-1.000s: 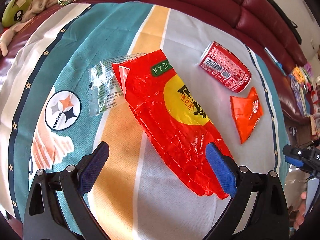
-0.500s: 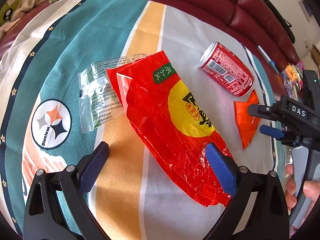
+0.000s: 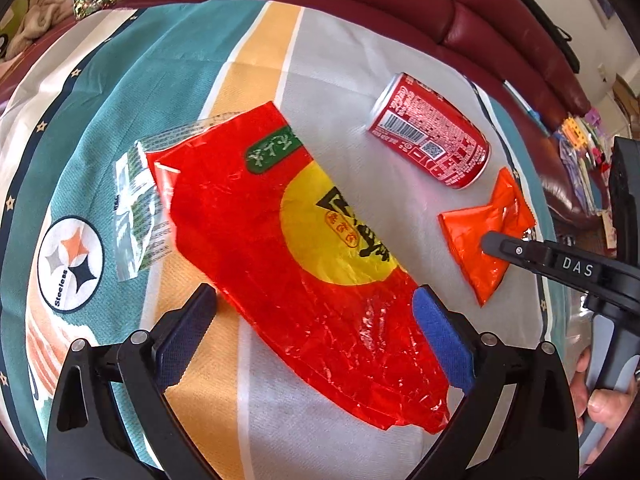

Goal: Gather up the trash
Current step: 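Grasp the small orange snack bag with the right tool while the left tool grasps the long red bag, then carry both red snack bags over the teal bucket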

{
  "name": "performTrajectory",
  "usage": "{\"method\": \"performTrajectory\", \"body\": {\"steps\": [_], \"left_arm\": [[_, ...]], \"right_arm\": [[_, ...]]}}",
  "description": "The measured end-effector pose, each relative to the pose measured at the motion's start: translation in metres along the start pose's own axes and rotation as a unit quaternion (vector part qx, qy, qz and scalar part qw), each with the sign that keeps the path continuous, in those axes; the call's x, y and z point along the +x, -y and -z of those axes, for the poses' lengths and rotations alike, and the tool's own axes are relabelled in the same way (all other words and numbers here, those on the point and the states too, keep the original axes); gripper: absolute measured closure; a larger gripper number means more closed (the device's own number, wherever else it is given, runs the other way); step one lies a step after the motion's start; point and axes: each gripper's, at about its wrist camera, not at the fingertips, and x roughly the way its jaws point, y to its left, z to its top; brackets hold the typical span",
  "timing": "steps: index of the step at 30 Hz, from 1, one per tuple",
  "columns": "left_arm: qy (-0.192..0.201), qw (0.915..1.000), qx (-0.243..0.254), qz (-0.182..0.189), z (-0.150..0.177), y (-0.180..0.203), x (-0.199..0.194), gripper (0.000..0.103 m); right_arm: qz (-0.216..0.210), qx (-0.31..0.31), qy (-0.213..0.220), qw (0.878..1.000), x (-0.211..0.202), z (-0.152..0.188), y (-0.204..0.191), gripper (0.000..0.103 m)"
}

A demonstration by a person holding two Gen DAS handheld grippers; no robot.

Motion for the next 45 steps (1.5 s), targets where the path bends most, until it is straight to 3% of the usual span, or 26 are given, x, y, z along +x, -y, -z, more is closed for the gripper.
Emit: {"method": "performTrajectory", "body": {"steps": [5,14,15,17,18,20,26,27,29,31,37,45], "left_arm": [[0.011,0.9995,0.028,0.009,0.000,0.026,0.003,0.006],[-0.020,0.9935,0.109,0.023,0.012,0.095,0.023,0.007],[-0.018,0.9930,0.114,0.023,0.013,0.101,0.024,0.011],[-0.024,0.9921,0.121,0.021,0.014,0.111,0.028,0.035],[-0.025,0.9919,0.123,0.014,0.015,0.115,0.030,0.039],[-0.024,0.9916,0.127,0.009,0.013,0.122,0.033,0.057],[-0.035,0.9894,0.138,0.027,0.015,0.148,0.036,0.064],[-0.035,0.9882,0.146,0.029,0.016,0.154,0.035,0.068],[-0.034,0.9861,0.159,0.033,0.020,0.166,0.035,0.087],[-0.024,0.9843,0.172,0.031,0.023,0.176,0.032,0.094],[0.012,0.9787,0.205,0.014,0.024,0.201,0.014,0.099],[0.027,0.9746,0.222,0.005,0.020,0.219,-0.005,0.099]], "right_arm": [[-0.008,0.010,0.000,1.000,-0.016,0.013,0.025,0.089],[-0.001,0.055,0.009,0.998,-0.042,0.041,0.086,0.089],[0.000,0.060,0.010,0.998,-0.045,0.045,0.093,0.089],[-0.002,0.072,0.011,0.997,-0.049,0.051,0.107,0.089],[-0.004,0.077,0.012,0.997,-0.051,0.055,0.113,0.089],[-0.011,0.085,0.013,0.996,-0.054,0.061,0.124,0.089],[-0.037,0.091,0.014,0.995,-0.054,0.069,0.137,0.089],[-0.041,0.090,0.013,0.995,-0.054,0.070,0.138,0.089],[-0.050,0.089,0.010,0.995,-0.052,0.070,0.141,0.089],[-0.059,0.091,0.008,0.994,-0.051,0.072,0.143,0.089],[-0.066,0.097,0.021,0.993,-0.063,0.075,0.158,0.090],[-0.071,0.127,0.056,0.988,-0.087,0.078,0.188,0.095]]}}
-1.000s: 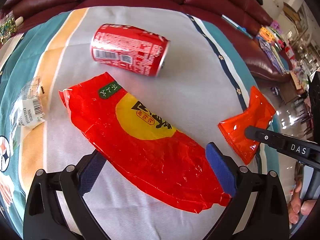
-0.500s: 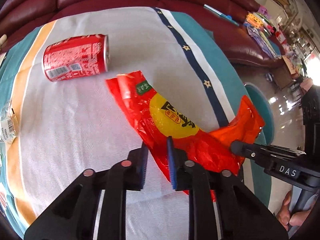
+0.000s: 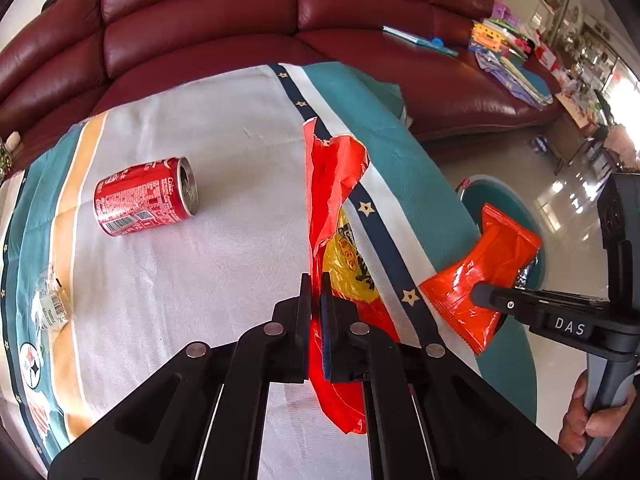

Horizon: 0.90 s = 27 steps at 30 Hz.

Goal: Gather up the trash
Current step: 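Carry both red snack bags over the teal bucket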

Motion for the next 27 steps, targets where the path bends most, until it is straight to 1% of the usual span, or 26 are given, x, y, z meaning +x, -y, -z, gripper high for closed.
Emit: {"method": "performTrajectory", "body": {"steps": [8,15,21,27], "left_arm": [[0.013,0.9998,0.016,-0.005,-0.012,0.021,-0.016,0.099],[0.026,0.9989,0.037,0.007,-0.028,0.040,-0.028,0.099],[0.034,0.9968,0.063,0.034,-0.045,0.073,-0.031,0.099],[0.034,0.9929,0.095,0.063,-0.062,0.121,-0.021,0.099]], "right_arm": [[-0.019,-0.002,0.020,1.000,-0.022,-0.001,0.012,0.097],[-0.026,0.015,0.050,0.998,-0.048,-0.008,0.031,0.097],[-0.021,0.047,0.083,0.995,-0.076,-0.014,0.063,0.097],[-0.005,0.082,0.114,0.990,-0.108,-0.021,0.107,0.097]]}}
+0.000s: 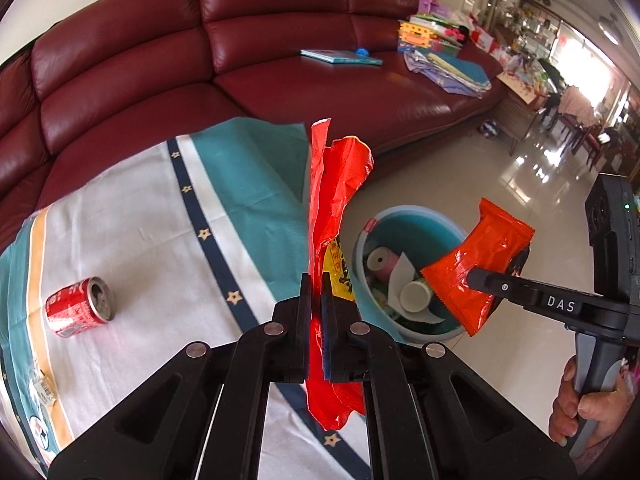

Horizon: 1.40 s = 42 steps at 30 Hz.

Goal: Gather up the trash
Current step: 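Carry both red snack bags over the teal bucket, then open the left tool to drop the long red bag into the bucket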

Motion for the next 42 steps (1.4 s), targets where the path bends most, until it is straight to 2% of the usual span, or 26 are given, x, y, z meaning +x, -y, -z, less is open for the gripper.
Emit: {"method": "performTrajectory", "body": {"steps": [6,13,25,27,29,31,35,38,42], "left_arm": [[-0.014,0.9992,0.021,0.030,-0.019,0.042,0.031,0.099],[-0.042,0.9965,0.043,0.058,-0.030,0.086,0.082,0.099],[-0.106,0.9902,0.049,0.077,-0.033,0.116,0.161,0.096],[-0.116,0.9893,0.046,0.075,-0.033,0.115,0.169,0.081],[-0.109,0.9910,0.049,0.060,-0.032,0.113,0.170,0.045],[-0.099,0.9926,0.053,0.045,-0.030,0.109,0.166,0.032],[-0.100,0.9929,0.050,0.040,-0.023,0.099,0.159,0.016],[-0.101,0.9931,0.048,0.034,-0.017,0.092,0.151,0.011],[-0.103,0.9930,0.048,0.032,-0.009,0.083,0.138,0.009]], "right_arm": [[0.020,0.032,0.017,0.999,-0.018,-0.013,0.042,0.097],[0.043,0.060,0.010,0.997,-0.022,-0.016,0.079,0.097],[0.063,0.083,0.002,0.995,-0.016,-0.026,0.105,0.097],[0.064,0.084,0.001,0.994,-0.015,-0.026,0.105,0.097],[0.066,0.085,-0.001,0.994,-0.013,-0.027,0.106,0.097],[0.066,0.085,-0.004,0.994,-0.009,-0.028,0.105,0.097],[0.061,0.082,-0.012,0.995,0.000,-0.029,0.101,0.097],[0.058,0.077,-0.017,0.995,0.006,-0.029,0.097,0.097],[0.054,0.071,-0.022,0.996,0.011,-0.030,0.090,0.097]]}}
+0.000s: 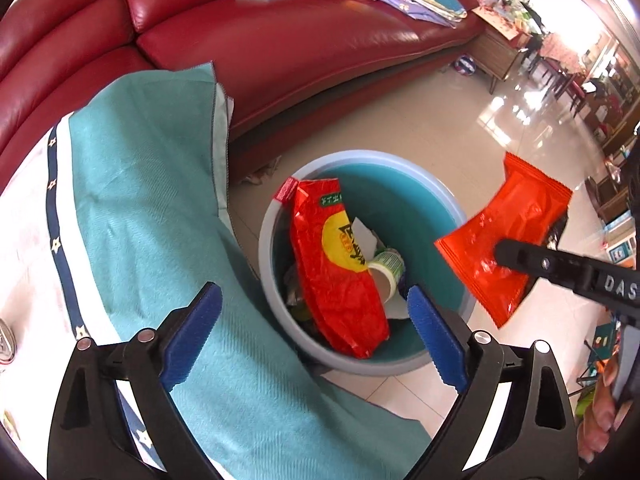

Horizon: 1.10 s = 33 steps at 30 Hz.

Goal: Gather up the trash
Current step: 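Open the left tool to drop the long red bag into the bucket, then open the right tool to drop the orange bag into the bucket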

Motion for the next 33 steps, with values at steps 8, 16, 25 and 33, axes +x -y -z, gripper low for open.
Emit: {"method": "performTrajectory", "body": {"steps": [8,16,25,33], "left_arm": [[0.001,1.0000,-0.008,-0.005,0.019,-0.017,-0.017,0.007],[0.002,0.9998,-0.021,-0.005,0.029,-0.036,-0.028,0.007],[0.005,0.9995,-0.030,0.002,0.040,-0.050,-0.036,0.007],[0.011,0.9987,-0.044,0.022,0.046,-0.057,-0.035,0.007]], "right_arm": [[-0.005,-0.019,-0.013,1.000,0.013,-0.002,-0.024,0.096],[0.007,-0.026,-0.024,0.999,0.026,-0.002,-0.041,0.047],[0.026,-0.005,-0.042,0.999,0.035,0.006,-0.040,0.027],[0.023,0.015,-0.070,0.997,0.042,0.008,-0.047,0.027]]}}
